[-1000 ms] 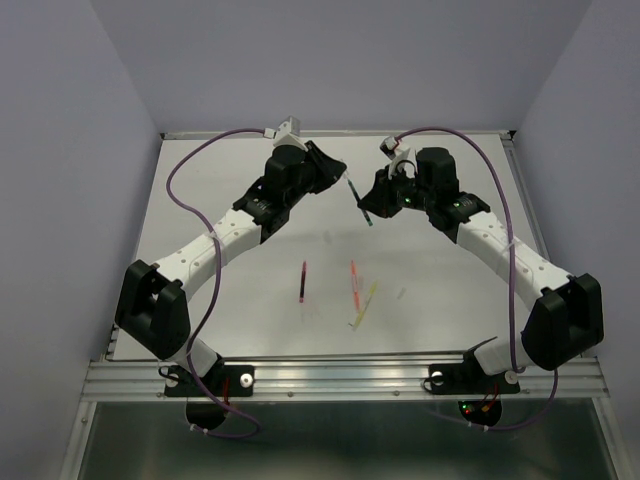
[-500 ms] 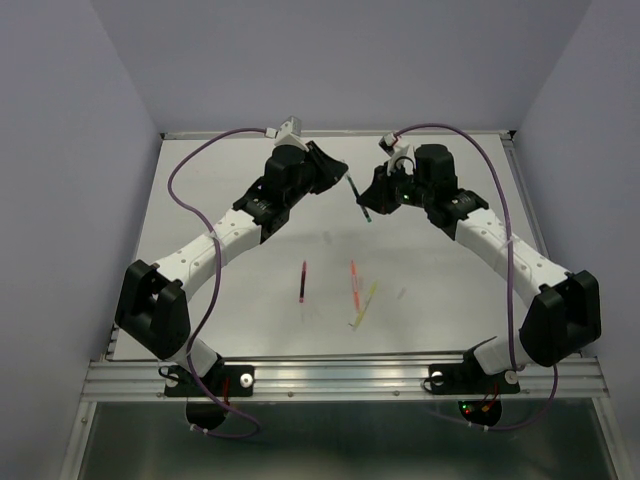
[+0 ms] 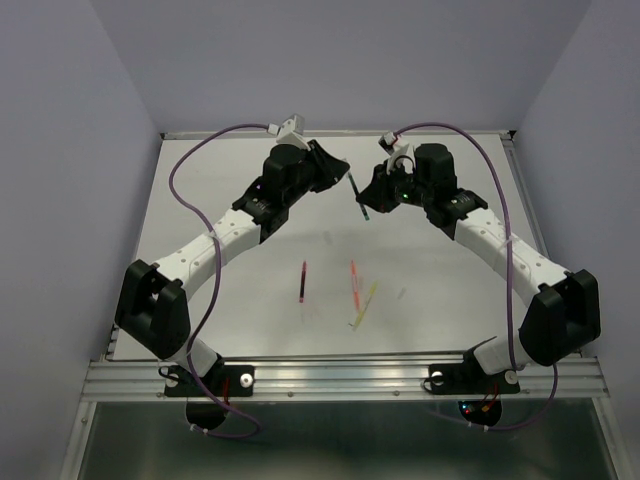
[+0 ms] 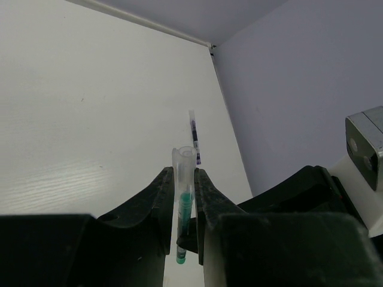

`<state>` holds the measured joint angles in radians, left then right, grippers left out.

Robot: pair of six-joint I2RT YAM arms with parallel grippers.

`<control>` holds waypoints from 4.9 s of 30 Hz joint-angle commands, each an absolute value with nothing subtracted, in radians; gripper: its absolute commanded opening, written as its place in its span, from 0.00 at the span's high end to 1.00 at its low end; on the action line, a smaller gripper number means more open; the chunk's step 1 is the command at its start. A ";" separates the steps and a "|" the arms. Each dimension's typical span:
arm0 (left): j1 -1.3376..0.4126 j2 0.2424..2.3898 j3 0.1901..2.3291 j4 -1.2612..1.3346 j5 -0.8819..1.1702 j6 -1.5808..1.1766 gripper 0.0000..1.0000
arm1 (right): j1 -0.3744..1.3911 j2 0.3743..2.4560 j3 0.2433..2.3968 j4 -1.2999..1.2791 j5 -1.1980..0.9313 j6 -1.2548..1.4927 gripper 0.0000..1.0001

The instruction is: Insert the pens into the pen caps

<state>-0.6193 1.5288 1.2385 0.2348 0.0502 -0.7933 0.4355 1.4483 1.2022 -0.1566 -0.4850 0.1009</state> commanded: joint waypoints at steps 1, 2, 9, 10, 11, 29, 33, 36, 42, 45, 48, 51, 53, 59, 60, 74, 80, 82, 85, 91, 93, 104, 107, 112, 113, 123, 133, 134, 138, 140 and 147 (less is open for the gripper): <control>-0.640 1.531 1.249 0.278 0.100 -0.694 1.00 | 0.442 1.448 1.249 -0.086 -0.456 0.106 0.95; -0.641 1.535 1.246 0.282 0.106 -0.677 1.00 | 0.442 1.448 1.252 -0.086 -0.459 0.109 0.95; -0.652 1.534 1.203 0.336 0.156 -0.641 1.00 | 0.442 1.430 1.252 -0.084 -0.442 0.127 0.96; -0.652 1.532 1.198 0.347 0.167 -0.647 1.00 | 0.442 1.427 1.250 -0.084 -0.437 0.127 0.96; -0.652 1.532 1.192 0.351 0.173 -0.655 1.00 | 0.442 1.425 1.244 -0.071 -0.433 0.126 0.97; -0.669 1.578 1.147 0.354 0.285 -0.609 1.00 | 0.442 1.318 1.134 0.161 -0.362 0.092 0.99; -0.673 1.577 1.115 0.333 0.279 -0.578 1.00 | 0.442 1.305 1.134 0.176 -0.347 0.086 0.99; -0.673 1.575 1.109 0.336 0.297 -0.568 1.00 | 0.442 1.304 1.131 0.198 -0.331 0.094 0.99; -0.675 1.598 1.108 0.345 0.348 -0.568 1.00 | 0.442 1.301 1.137 0.255 -0.287 0.086 0.99; -0.676 1.611 1.108 0.359 0.383 -0.569 1.00 | 0.442 1.298 1.138 0.302 -0.290 0.087 0.99; -0.681 1.615 1.108 0.365 0.391 -0.572 1.00 | 0.442 1.308 1.144 0.322 -0.276 0.091 0.99; -0.681 1.609 1.095 0.364 0.391 -0.580 1.00 | 0.442 1.305 1.150 0.337 -0.235 0.086 0.99; -0.684 1.602 1.088 0.364 0.388 -0.581 1.00 | 0.442 1.304 1.158 0.356 -0.238 0.084 0.99; -0.701 1.601 1.088 0.359 0.377 -0.575 1.00 | 0.442 1.295 1.183 0.376 -0.238 0.103 0.99; -0.703 1.601 1.086 0.359 0.377 -0.577 1.00 | 0.442 1.290 1.180 0.383 -0.235 0.112 0.99; -0.719 1.559 1.146 0.285 0.255 -0.600 0.84 | 0.442 1.249 1.171 0.333 -0.244 0.074 0.99; -0.718 1.497 1.183 0.293 0.249 -0.594 0.63 | 0.442 1.249 1.147 0.308 -0.207 0.077 0.99; -0.719 1.474 1.192 0.281 0.244 -0.578 0.49 | 0.442 1.252 1.154 0.305 -0.207 0.078 0.99; -0.719 1.454 1.195 0.262 0.226 -0.566 0.29 | 0.442 1.253 1.166 0.305 -0.207 0.087 0.99; -0.719 1.399 1.163 0.262 0.190 -0.555 0.19 | 0.442 1.272 1.184 0.272 -0.137 0.094 0.99; -0.718 1.385 1.157 0.241 0.161 -0.545 0.13 | 0.442 1.284 1.213 0.218 -0.069 0.094 0.99; -0.657 1.367 1.114 0.075 -0.027 -0.546 0.01 | 0.129 1.574 1.318 -0.139 -0.015 0.198 0.99; -0.647 1.367 1.111 0.012 -0.081 -0.549 0.01 | 0.062 1.708 1.338 -0.199 0.041 0.181 0.98; -0.638 1.379 1.108 -0.030 -0.121 -0.563 0.01 | 0.049 1.813 1.362 -0.218 0.077 0.141 0.95; -0.637 1.384 1.109 -0.035 -0.123 -0.564 0.01 | 0.049 1.831 1.371 -0.224 0.077 0.138 0.95; -0.629 1.436 1.120 -0.077 -0.112 -0.574 0.01 | 0.040 2.008 1.448 -0.253 0.156 0.121 0.88; -0.627 1.483 1.127 -0.118 -0.094 -0.568 0.01 | 0.040 2.069 1.488 -0.281 0.319 0.156 0.77; -0.627 1.482 1.126 -0.117 -0.089 -0.569 0.01 | 0.040 2.068 1.488 -0.282 0.334 0.160 0.75; -0.627 1.477 1.120 -0.120 -0.080 -0.571 0.01 | 0.040 2.065 1.489 -0.288 0.376 0.153 0.66; -0.627 1.476 1.120 -0.120 -0.074 -0.569 0.01 | 0.040 2.060 1.491 -0.293 0.361 0.153 0.61; -0.629 1.470 1.106 -0.115 -0.005 -0.531 0.01 | 0.040 1.997 1.471 -0.295 0.269 0.149 0.51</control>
<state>-0.6327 1.4937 1.1160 -0.1284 -0.0441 -0.5674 0.0422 2.0693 1.4487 -0.2901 0.3122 0.1493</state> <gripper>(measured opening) 0.989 0.481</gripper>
